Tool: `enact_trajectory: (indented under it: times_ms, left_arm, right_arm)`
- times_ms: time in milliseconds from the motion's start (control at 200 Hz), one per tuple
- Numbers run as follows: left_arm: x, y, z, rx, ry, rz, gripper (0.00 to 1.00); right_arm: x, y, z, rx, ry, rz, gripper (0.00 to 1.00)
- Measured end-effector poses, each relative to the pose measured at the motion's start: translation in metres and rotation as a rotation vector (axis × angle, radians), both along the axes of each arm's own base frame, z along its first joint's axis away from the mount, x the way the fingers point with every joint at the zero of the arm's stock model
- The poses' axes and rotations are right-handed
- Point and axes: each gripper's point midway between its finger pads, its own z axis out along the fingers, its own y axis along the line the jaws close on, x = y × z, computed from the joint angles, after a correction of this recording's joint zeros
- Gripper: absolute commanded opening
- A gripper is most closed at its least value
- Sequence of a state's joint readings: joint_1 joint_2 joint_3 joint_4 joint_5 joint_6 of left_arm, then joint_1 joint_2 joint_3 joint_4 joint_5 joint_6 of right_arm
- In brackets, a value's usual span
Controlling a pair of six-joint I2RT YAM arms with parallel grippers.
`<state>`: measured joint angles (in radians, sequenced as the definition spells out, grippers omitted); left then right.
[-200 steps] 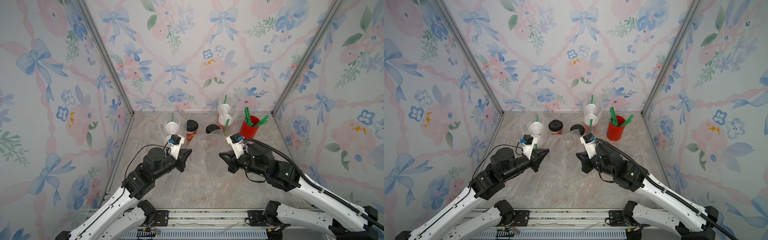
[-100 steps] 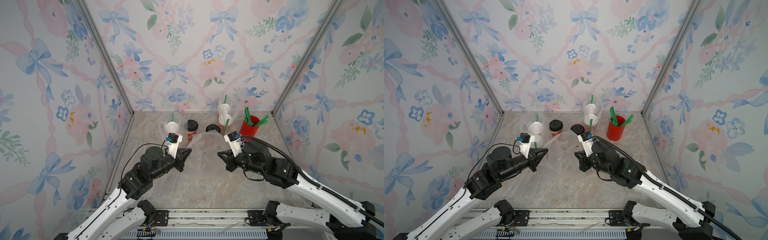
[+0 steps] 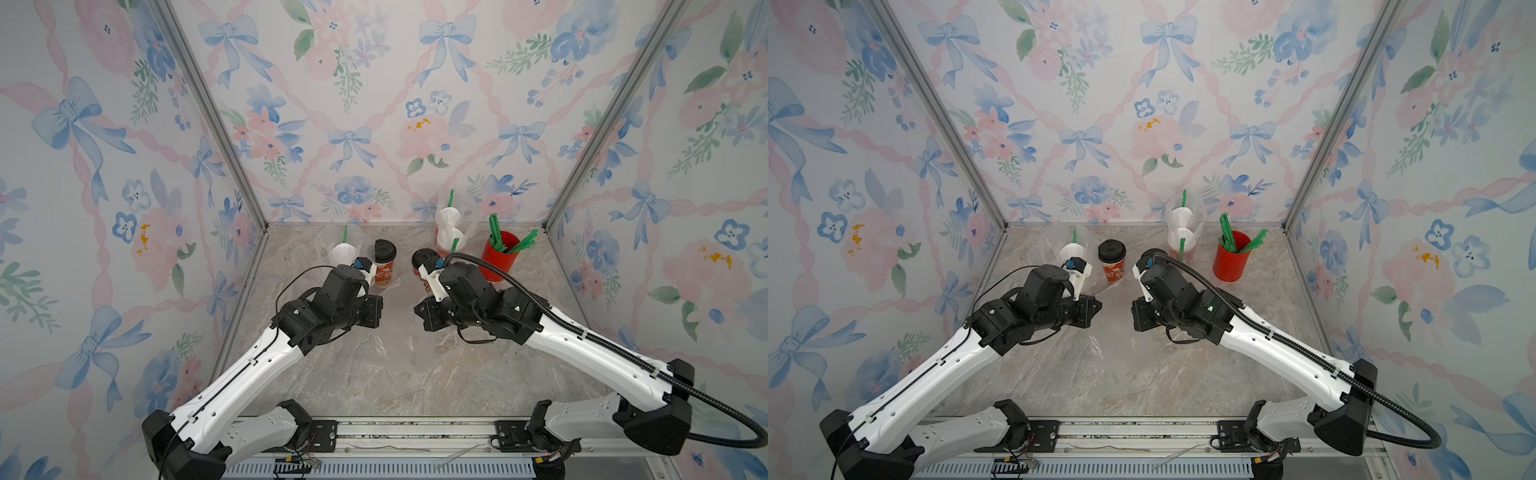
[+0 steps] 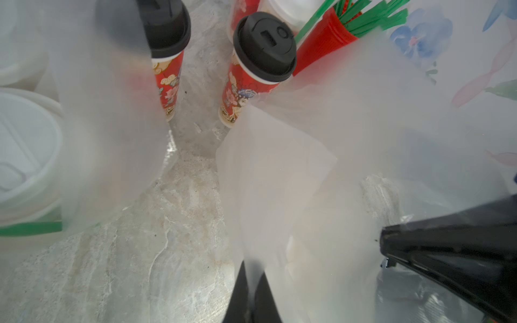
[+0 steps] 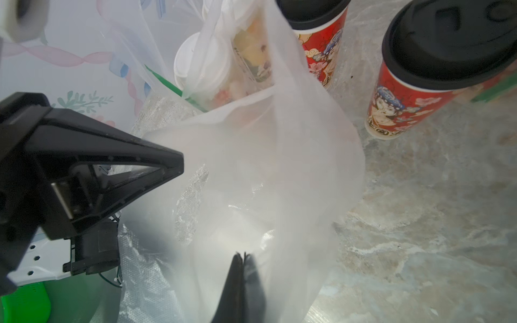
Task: Pack milk tea into plastic carrier bags
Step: Adjust the plastic carrier bag at the center of the board.
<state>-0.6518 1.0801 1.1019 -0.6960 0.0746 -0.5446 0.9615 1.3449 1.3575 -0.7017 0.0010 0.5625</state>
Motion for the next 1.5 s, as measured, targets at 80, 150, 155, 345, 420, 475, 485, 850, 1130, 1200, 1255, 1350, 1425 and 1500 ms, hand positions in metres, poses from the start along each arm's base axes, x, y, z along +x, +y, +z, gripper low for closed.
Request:
enact_trajectory:
  times_ms: [80, 150, 155, 345, 420, 475, 485, 850, 1130, 1200, 1255, 1350, 1425, 1500]
  left_arm:
    - [0.004, 0.01, -0.002, 0.004, 0.016, 0.034, 0.0]
    - [0.007, 0.015, 0.002, -0.003, 0.017, 0.051, 0.0]
    - [0.007, 0.015, 0.003, -0.003, 0.018, 0.052, 0.0]
    - [0.01, 0.015, 0.023, -0.051, 0.004, 0.044, 0.06]
    - [0.008, 0.016, 0.02, -0.048, 0.024, 0.043, 0.09]
    - [0.007, 0.017, 0.015, -0.038, 0.045, 0.043, 0.16]
    - [0.007, 0.018, 0.014, -0.037, 0.05, 0.045, 0.18]
    - [-0.003, 0.02, 0.003, -0.024, 0.123, 0.02, 0.54]
    - [-0.015, 0.016, 0.003, -0.034, 0.16, -0.036, 0.17]
    - [-0.015, 0.016, 0.002, -0.034, 0.164, -0.035, 0.07]
    - [-0.016, 0.016, 0.003, -0.034, 0.162, -0.035, 0.03]
    - [-0.015, 0.016, 0.009, -0.043, 0.152, -0.028, 0.0]
    - [-0.013, 0.016, 0.016, -0.053, 0.139, -0.027, 0.0]
    - [-0.012, 0.015, 0.02, -0.059, 0.129, -0.027, 0.0]
  right_arm:
    - [0.0, -0.001, -0.004, 0.0, 0.021, -0.01, 0.0]
    - [0.001, -0.001, -0.004, 0.005, 0.031, -0.015, 0.0]
    - [0.001, -0.001, -0.004, 0.006, 0.031, -0.015, 0.0]
    - [0.002, -0.004, -0.004, 0.018, 0.057, -0.029, 0.0]
    - [0.003, -0.004, -0.005, 0.021, 0.072, -0.032, 0.0]
    - [0.003, -0.003, -0.008, 0.022, 0.087, -0.037, 0.0]
    - [0.003, -0.002, -0.008, 0.022, 0.089, -0.038, 0.0]
    - [0.004, 0.002, -0.02, -0.004, 0.148, -0.054, 0.44]
    - [0.013, -0.004, 0.006, 0.019, 0.121, -0.072, 0.46]
    - [0.017, -0.008, 0.011, 0.015, 0.109, -0.075, 0.47]
    - [0.022, -0.012, 0.018, 0.015, 0.094, -0.083, 0.47]
    - [0.037, -0.019, 0.03, 0.017, 0.062, -0.106, 0.48]
    - [0.051, -0.026, 0.037, 0.01, 0.034, -0.131, 0.49]
    - [0.066, -0.031, 0.04, -0.004, 0.009, -0.154, 0.5]
